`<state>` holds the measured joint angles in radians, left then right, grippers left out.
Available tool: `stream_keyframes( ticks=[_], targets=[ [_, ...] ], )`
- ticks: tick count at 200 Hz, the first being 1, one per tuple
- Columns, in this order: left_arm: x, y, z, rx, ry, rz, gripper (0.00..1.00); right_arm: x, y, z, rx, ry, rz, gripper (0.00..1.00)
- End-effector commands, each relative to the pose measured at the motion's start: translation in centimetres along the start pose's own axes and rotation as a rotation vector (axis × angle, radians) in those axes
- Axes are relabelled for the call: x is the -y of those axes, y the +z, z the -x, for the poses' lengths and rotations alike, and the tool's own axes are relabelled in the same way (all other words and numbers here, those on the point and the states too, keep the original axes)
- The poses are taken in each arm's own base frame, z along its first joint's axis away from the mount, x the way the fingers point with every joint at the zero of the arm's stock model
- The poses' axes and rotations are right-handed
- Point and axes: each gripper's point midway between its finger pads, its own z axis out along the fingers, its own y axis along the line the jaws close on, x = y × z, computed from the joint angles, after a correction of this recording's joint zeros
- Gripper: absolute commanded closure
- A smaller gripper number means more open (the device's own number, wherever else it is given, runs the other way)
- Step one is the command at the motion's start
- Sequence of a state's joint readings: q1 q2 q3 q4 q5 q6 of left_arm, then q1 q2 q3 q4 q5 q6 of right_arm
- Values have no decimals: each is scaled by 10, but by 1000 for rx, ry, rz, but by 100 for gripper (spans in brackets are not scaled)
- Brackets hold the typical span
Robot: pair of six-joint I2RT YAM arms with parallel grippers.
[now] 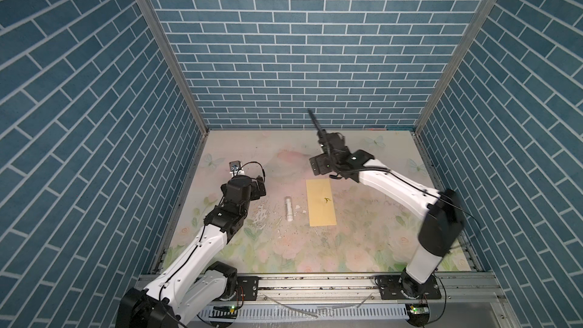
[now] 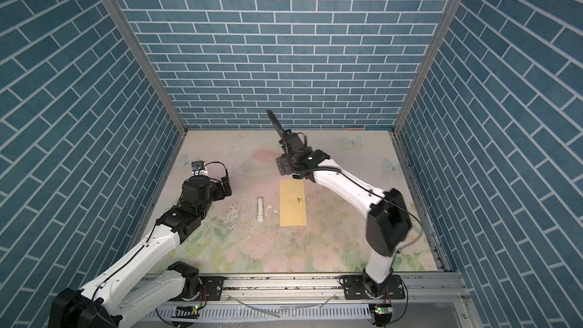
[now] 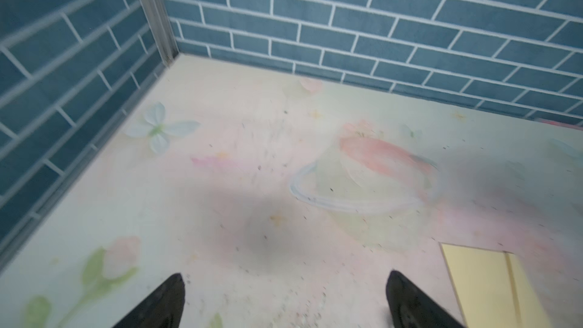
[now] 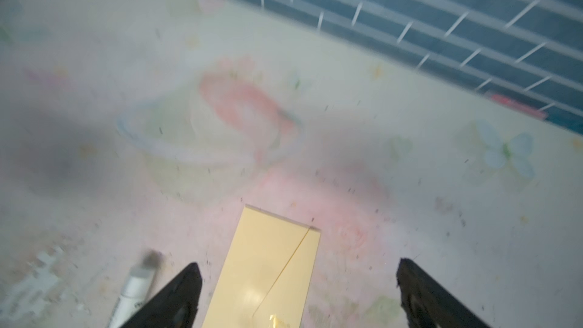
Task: Place the letter into the envelope and seal it
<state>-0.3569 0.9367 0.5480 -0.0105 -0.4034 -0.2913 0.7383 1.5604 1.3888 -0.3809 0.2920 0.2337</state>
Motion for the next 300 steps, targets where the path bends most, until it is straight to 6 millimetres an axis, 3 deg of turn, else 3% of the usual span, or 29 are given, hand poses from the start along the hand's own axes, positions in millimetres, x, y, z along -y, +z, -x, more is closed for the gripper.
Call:
stream_keyframes(
  ticks=[1, 20, 55, 84, 116, 145, 177, 229, 266, 300],
  targets=[
    [-32, 1, 14, 126, 132, 190, 0, 37, -21, -6, 139, 43, -30, 4],
    [-46, 3, 8, 151, 175, 270, 0, 86, -45, -27, 192, 75, -137, 4],
    [-61, 10, -12, 177, 221, 349, 0, 166, -68, -85, 213, 142, -365, 4],
    [-64, 17, -25, 189, 238, 363, 0, 214, -75, -127, 200, 196, -524, 1],
    [-58, 27, -28, 209, 248, 320, 0, 245, -65, -163, 155, 222, -614, 2],
    [-50, 36, -25, 241, 243, 268, 0, 259, -48, -184, 155, 229, -621, 2],
    [-45, 45, -21, 255, 271, 251, 1, 267, -32, -193, 203, 222, -592, 2],
    [-57, 58, -26, 266, 231, 255, 0, 270, -13, -178, 295, 199, -498, 2],
    [-54, 72, -32, 218, 234, 205, 0, 271, 8, -195, 304, 216, -453, 2],
    [-53, 83, -40, 212, 227, 158, 0, 270, 12, -194, 282, 216, -429, 2]
  ],
)
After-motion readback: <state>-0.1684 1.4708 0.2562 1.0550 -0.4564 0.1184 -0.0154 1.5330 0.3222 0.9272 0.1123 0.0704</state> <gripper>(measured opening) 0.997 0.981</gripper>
